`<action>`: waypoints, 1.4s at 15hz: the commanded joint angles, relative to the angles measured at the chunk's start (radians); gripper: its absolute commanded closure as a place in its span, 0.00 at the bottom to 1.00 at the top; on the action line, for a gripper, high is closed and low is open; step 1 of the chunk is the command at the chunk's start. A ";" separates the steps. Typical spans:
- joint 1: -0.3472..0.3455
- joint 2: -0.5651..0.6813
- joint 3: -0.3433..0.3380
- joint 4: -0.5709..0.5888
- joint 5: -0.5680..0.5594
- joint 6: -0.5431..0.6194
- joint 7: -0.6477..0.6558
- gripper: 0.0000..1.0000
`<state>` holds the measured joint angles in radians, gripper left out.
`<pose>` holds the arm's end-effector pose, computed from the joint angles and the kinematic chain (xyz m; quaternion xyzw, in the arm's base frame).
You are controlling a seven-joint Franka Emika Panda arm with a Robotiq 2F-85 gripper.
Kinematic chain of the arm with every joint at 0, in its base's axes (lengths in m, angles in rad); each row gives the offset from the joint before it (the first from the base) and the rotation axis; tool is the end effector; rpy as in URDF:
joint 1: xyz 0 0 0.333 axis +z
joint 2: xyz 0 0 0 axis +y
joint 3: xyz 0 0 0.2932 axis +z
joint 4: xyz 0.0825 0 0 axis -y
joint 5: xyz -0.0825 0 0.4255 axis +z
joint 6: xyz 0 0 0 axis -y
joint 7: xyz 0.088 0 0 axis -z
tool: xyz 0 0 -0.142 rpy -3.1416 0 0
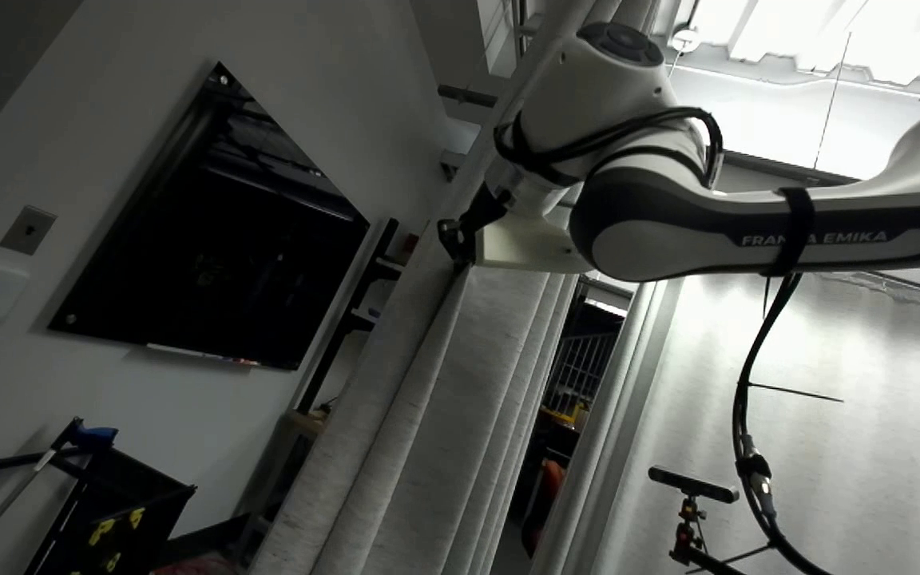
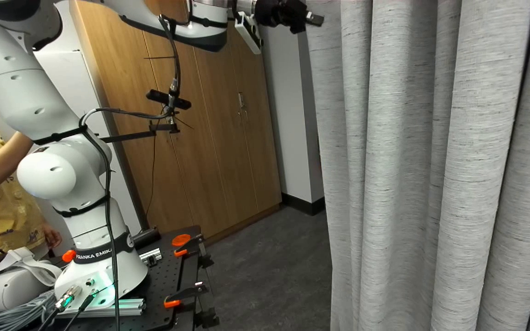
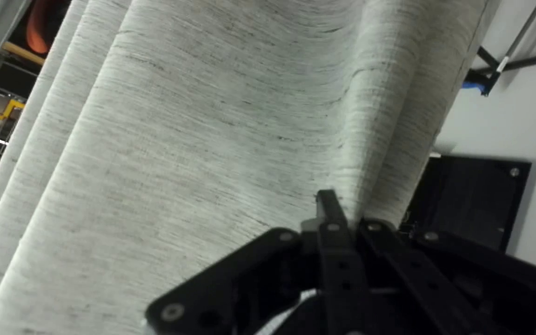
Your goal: Move the curtain to the left
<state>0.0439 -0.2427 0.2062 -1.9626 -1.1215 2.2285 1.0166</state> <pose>0.5868 0.1057 0.6067 0.8294 -0.1050 0.4661 0.2896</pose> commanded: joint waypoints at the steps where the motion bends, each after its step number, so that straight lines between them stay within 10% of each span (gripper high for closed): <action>1: 0.096 0.084 0.078 0.119 0.077 -0.196 -0.179 1.00; 6: 0.213 0.266 0.186 0.387 0.133 -0.337 -0.346 1.00; 21: 0.292 0.282 0.174 0.344 0.160 -0.105 -0.445 1.00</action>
<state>0.2989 0.0097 0.3712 -1.5757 -1.0427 2.1042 0.6262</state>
